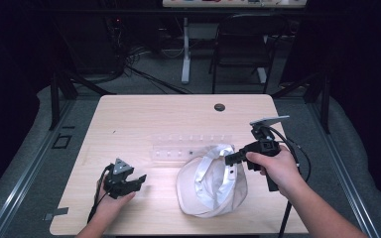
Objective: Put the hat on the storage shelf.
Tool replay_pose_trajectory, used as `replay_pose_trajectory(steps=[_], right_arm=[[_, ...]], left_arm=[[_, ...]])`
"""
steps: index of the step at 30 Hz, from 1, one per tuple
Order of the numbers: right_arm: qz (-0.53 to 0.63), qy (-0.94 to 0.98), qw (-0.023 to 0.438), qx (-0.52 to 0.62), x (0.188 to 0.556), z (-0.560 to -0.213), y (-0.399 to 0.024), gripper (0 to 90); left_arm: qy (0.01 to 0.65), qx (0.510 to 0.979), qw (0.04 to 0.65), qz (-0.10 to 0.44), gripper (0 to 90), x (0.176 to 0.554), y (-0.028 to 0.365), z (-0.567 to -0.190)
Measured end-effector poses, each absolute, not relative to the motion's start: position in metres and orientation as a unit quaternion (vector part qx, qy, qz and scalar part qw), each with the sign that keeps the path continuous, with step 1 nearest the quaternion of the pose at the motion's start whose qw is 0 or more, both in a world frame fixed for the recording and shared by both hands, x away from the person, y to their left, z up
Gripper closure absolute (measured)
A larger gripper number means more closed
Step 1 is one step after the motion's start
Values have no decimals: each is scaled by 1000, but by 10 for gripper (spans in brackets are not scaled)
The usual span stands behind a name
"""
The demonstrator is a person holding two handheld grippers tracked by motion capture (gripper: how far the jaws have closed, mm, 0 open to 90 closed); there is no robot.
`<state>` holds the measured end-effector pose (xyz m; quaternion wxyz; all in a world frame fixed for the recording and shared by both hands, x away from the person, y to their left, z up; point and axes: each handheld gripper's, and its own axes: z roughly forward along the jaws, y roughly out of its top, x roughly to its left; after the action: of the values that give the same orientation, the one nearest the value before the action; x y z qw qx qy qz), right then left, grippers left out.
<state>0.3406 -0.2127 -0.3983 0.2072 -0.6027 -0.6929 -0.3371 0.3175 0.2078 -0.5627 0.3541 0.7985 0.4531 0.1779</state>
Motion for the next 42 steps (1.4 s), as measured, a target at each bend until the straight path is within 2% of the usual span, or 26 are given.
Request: replay_pose_trajectory(steps=[18,32,42], right_arm=[[-388,-680,205,-588,345,-379,-215,836],[-425,-649,217,-593,350,-372,-221,836],[-442,-640,217,-590,358,-358,-217,836]], left_arm=[[435,795,387,169,369,310,199,-555],[419,795,396,189,439,302,182,-546],[389,800,422,176,423,297,163,-532]])
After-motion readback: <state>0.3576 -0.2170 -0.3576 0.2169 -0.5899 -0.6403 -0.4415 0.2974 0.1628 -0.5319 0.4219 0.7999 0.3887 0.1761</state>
